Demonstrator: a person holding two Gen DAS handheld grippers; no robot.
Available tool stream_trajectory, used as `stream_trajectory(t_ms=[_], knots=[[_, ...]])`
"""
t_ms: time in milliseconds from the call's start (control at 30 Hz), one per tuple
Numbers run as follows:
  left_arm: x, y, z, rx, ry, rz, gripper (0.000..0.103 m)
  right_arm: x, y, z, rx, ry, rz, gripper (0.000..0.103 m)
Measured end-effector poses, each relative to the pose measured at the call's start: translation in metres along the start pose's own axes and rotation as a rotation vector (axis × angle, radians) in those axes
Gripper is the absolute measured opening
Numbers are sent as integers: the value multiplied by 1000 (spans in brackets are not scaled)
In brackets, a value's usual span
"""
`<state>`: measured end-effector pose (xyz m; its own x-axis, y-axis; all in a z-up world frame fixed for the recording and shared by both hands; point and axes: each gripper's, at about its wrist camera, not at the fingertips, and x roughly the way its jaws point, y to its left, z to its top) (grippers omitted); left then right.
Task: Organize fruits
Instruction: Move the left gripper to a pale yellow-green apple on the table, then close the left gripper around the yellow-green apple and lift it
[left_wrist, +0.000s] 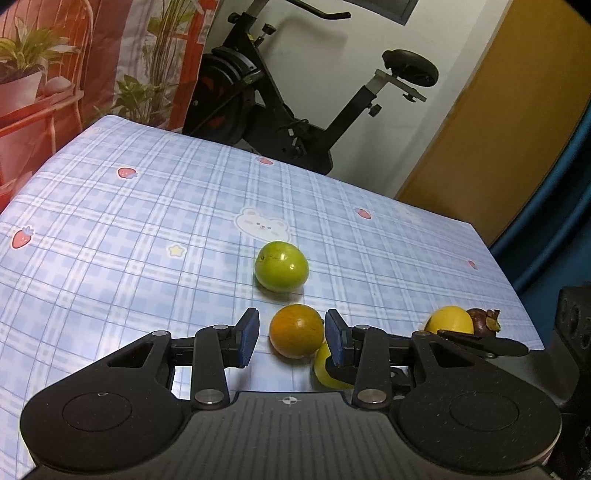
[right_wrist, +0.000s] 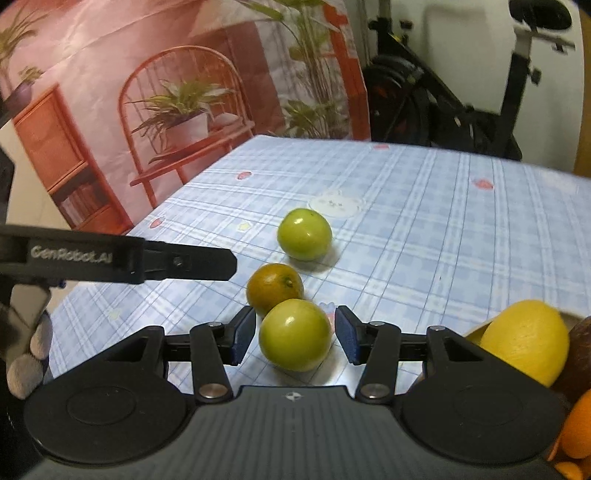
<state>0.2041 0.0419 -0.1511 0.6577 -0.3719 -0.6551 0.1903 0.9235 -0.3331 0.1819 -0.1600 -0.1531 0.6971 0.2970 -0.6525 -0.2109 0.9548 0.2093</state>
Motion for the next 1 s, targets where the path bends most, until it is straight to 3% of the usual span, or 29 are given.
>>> stream_trajectory(t_ms=[233,633,867,1000], knots=[[4,-4,-2,14,18,-24,41,8,-3,-1,33,41,25,49],[11,-11,-33,-29,102,-137,44,-10,29,-32,-159,-15,-32,49],[12,-16,-42,-28,126,-165,45,-14,32,-37,-176,-40,-36,49],[15,-19,-45,-17,132,-170,51,-15,33,-39,-182,-50,-38,49]])
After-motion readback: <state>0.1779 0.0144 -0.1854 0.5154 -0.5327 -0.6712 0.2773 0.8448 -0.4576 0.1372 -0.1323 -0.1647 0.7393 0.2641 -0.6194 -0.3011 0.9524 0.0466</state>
